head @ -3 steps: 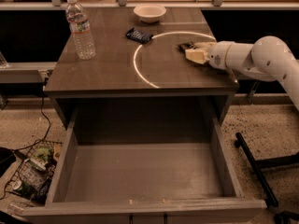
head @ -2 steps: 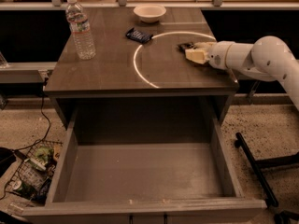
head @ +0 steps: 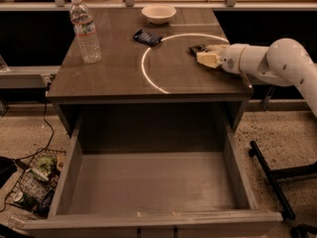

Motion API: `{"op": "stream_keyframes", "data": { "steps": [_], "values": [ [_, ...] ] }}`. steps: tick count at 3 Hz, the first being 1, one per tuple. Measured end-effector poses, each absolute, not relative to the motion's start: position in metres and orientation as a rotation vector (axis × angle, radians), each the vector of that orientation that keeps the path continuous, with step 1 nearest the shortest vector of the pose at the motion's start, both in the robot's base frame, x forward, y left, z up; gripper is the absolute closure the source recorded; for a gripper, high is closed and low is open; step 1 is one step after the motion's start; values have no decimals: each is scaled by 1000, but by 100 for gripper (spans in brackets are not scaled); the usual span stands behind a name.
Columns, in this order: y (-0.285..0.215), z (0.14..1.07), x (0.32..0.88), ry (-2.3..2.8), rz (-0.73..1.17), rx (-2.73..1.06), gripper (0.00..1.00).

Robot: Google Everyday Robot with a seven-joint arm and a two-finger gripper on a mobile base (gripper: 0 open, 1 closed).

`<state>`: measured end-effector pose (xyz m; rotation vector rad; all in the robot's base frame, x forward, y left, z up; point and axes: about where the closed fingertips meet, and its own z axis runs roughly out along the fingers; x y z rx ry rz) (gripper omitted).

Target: Place rxbar chocolate into top drawer

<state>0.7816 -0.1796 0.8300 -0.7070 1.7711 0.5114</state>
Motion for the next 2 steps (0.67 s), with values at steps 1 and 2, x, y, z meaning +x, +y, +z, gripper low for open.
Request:
{"op": "stream_keyframes", "data": {
  "steps": [1,2],
  "values": [
    [-180,830,782,1771,511,-707,100],
    [-180,830,782,1771,511,-707,100]
  ]
}}
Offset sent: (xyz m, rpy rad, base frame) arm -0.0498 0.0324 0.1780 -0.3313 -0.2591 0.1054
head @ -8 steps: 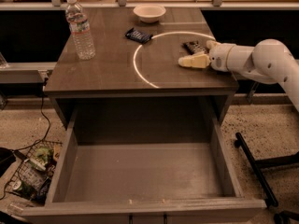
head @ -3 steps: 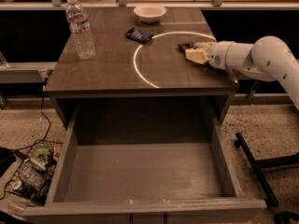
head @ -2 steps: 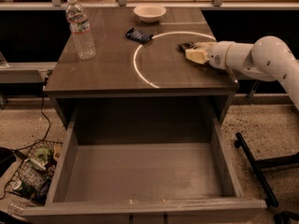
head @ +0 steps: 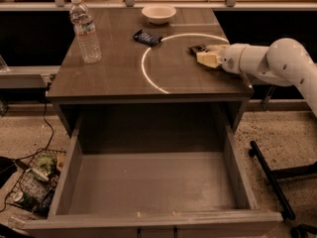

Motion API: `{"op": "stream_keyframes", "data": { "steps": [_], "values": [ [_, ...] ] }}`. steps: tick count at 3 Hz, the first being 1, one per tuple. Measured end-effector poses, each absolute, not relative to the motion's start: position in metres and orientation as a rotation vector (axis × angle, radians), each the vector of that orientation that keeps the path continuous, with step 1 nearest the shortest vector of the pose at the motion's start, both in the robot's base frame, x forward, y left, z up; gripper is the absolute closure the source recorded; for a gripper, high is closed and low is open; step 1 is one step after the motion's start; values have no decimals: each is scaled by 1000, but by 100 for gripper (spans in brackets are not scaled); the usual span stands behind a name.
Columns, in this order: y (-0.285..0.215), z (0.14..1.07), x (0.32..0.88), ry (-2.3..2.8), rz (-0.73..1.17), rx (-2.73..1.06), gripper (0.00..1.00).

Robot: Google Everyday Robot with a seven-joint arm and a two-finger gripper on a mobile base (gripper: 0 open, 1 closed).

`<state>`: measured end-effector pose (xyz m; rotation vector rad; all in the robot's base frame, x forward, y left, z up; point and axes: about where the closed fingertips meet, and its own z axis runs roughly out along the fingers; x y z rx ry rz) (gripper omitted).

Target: Place rxbar chocolate into top drawer

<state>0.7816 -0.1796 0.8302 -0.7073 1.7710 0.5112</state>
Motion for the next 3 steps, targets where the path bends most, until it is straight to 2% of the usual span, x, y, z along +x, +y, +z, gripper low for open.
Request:
{"op": "stream_keyframes", "data": {
  "steps": [2,3],
  "values": [
    [-159,953,748,1664,288,-933,100],
    [-153,992,735,1622,246,-1010,100]
  ]
}}
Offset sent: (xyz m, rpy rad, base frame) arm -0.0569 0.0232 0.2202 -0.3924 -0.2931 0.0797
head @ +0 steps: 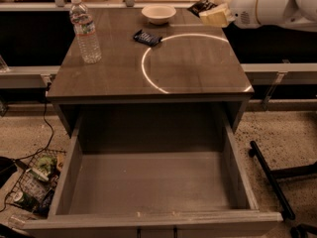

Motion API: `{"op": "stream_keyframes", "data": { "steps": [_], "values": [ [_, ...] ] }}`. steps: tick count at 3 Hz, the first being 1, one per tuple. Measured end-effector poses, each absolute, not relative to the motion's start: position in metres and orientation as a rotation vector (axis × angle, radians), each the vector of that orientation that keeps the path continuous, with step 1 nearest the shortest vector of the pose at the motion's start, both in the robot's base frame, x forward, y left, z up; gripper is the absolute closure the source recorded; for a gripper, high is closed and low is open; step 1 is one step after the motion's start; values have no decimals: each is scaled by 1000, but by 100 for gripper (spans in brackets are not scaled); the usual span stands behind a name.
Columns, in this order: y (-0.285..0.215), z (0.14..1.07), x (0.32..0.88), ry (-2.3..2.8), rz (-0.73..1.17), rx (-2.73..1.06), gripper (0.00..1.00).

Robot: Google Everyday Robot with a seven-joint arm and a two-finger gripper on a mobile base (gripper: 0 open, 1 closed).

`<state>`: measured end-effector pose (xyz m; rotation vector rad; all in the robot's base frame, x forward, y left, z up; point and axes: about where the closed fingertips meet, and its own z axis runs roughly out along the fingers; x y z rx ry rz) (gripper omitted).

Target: Place rxbar chocolate into top drawer

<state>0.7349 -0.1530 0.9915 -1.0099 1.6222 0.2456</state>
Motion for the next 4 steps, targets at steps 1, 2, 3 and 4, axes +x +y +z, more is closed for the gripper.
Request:
{"op": "stream_keyframes", "data": {
  "steps": [1,2,3,4],
  "values": [
    [-145,1005,713,1589,260,-1073,100],
    [-134,1004,678,1565,286,-1111,100],
    [-123,1002,648,1545,303,-1128,100],
    [-107,976,600,1547,338,-1141,100]
  ]
}}
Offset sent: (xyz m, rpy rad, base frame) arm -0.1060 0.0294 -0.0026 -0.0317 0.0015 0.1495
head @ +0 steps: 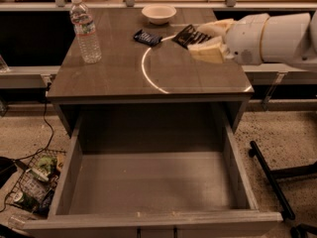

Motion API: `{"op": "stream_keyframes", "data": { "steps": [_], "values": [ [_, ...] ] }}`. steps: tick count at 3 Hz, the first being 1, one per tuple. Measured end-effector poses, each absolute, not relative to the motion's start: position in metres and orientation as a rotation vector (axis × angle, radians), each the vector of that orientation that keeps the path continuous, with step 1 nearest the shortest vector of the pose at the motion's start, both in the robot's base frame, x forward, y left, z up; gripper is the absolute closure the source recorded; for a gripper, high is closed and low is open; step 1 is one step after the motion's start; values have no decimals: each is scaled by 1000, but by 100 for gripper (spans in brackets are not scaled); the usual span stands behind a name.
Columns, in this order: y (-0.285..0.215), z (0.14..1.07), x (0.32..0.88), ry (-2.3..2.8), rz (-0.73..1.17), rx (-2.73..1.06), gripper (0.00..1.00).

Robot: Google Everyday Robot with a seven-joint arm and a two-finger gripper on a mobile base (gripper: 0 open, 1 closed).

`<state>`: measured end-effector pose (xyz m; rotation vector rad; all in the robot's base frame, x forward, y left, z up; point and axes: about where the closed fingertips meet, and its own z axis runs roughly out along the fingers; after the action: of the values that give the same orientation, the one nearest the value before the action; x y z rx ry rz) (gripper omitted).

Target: Place rxbar chocolate into top drawer

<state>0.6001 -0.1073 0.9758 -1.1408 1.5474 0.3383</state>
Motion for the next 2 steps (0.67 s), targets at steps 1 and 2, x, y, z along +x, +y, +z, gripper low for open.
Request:
{"op": "stream_keyframes", "data": {
  "steps": [1,2],
  "values": [
    [-88,930,566,1558,466,-1162,100],
    [-72,880,548,1592,585,-1203,100]
  ]
}}
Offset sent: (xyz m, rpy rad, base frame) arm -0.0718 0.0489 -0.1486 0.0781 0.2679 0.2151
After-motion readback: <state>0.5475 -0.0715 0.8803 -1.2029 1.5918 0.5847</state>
